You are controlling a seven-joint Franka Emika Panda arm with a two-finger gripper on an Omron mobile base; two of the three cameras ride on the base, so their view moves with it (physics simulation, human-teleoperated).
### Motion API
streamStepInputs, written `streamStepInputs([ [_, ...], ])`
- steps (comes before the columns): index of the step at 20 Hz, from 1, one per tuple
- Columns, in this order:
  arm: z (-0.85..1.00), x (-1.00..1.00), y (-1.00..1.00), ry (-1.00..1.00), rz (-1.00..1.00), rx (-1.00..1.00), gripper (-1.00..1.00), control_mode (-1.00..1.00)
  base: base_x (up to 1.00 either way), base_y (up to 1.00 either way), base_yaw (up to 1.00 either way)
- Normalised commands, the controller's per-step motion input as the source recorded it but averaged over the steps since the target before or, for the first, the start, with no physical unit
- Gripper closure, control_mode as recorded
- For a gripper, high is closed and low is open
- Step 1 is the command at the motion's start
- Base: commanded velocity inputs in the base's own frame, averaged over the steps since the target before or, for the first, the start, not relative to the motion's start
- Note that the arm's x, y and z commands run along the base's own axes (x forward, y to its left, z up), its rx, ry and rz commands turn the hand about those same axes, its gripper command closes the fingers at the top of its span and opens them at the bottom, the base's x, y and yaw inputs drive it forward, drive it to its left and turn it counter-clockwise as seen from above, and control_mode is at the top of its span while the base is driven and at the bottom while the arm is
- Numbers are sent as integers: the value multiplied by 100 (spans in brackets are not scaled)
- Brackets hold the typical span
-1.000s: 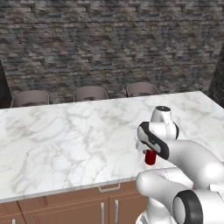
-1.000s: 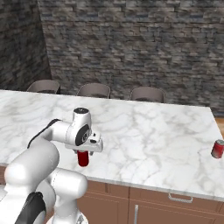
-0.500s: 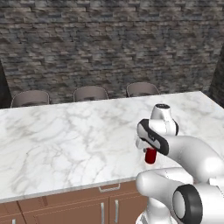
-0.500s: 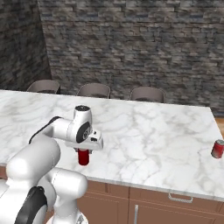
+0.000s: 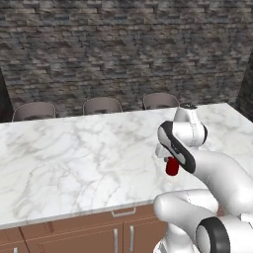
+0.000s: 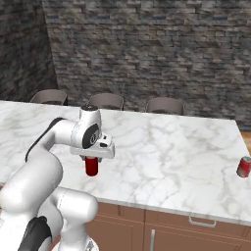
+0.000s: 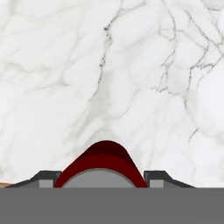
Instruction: Four empty soda cans are scattered around the kitchen. Gather all the cans and cluster them next to the stove for recycling.
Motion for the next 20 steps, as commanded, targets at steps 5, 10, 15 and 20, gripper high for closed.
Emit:
streamStepInputs([
  [5,57,-44,-10,0,0,-1,100,-100,0,0,0],
  [10,46,-41,-16,0,0,-1,100,-100,0,0,0],
  [15,46,-32,-11,0,-2,-1,100,-100,0,0,0],
  [20,37,-8,0,-4,-4,-1,100,-100,0,0,0],
])
